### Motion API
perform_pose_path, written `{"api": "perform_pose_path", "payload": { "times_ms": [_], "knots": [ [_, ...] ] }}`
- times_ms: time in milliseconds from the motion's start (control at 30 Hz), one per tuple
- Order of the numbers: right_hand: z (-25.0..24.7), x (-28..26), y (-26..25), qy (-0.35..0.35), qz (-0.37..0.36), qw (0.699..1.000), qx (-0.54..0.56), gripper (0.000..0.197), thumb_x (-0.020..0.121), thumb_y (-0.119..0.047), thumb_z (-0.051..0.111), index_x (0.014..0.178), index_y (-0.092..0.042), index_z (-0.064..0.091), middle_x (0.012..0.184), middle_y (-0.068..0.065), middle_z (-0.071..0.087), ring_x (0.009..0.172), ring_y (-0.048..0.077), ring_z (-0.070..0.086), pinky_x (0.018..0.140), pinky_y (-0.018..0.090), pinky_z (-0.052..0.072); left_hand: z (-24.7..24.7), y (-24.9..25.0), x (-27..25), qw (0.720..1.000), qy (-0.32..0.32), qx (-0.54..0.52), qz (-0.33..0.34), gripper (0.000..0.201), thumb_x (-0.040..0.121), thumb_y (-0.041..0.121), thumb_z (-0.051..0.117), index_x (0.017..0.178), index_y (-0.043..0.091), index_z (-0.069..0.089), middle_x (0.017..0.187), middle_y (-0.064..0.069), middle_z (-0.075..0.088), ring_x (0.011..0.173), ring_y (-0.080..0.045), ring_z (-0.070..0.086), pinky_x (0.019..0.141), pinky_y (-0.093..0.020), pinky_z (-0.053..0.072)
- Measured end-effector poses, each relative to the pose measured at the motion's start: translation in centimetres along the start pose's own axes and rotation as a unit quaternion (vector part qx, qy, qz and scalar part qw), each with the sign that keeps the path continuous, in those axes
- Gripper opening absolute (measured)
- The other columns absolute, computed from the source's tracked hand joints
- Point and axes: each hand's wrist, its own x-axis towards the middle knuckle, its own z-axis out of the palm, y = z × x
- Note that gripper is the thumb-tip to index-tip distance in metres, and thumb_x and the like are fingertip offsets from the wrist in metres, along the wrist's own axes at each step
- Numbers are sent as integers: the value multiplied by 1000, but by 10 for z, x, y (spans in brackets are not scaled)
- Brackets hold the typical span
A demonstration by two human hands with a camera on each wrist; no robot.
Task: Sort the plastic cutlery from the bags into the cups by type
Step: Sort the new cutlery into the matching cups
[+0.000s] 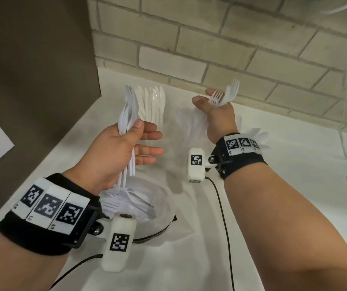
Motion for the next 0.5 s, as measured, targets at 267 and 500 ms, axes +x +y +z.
{"api": "perform_pose_path", "payload": {
  "times_ms": [267,500],
  "knots": [
    [-1,-4,-10,-2,2,1000,15,67,51,-35,84,108,-27,51,107,10,65,97,21,65,98,36,47,5,0,0,1000,0,-10,-3,32,100,32,42,107,9,64,104,-8,74,89,-29,73,76,-38,60],
    [-7,1,-7,30,-2,996,-81,23,95,-32,53,89,-16,67,84,-4,69,80,9,64,78,27,45,6,1,2,1000,10,0,0,31,99,32,44,104,9,64,102,-8,74,86,-28,73,76,-37,60]
  ]
}}
